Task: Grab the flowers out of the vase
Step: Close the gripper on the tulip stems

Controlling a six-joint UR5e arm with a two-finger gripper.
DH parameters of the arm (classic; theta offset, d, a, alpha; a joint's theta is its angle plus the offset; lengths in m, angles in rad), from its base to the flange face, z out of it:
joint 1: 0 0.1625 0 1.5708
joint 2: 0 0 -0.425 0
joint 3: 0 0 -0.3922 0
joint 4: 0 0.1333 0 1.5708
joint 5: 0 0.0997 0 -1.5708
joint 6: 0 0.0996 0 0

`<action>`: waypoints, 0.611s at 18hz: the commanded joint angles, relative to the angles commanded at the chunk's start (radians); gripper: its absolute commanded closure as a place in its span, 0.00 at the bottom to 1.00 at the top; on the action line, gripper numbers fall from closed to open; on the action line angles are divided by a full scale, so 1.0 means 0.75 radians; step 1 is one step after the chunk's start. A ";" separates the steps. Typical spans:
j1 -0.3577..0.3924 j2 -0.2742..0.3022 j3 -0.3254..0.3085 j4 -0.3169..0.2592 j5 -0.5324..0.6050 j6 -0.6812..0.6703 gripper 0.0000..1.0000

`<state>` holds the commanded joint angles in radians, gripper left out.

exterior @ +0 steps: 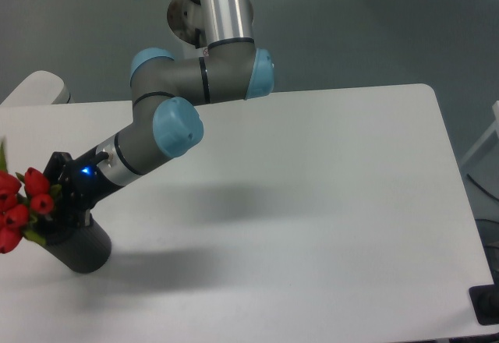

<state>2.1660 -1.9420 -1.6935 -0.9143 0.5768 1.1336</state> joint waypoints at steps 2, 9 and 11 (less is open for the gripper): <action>0.006 0.012 0.004 0.000 -0.002 -0.035 0.96; 0.045 0.082 0.008 0.000 -0.018 -0.110 0.96; 0.045 0.088 0.029 0.000 -0.016 -0.186 0.96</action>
<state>2.1997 -1.8761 -1.6721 -0.9143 0.5645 0.9943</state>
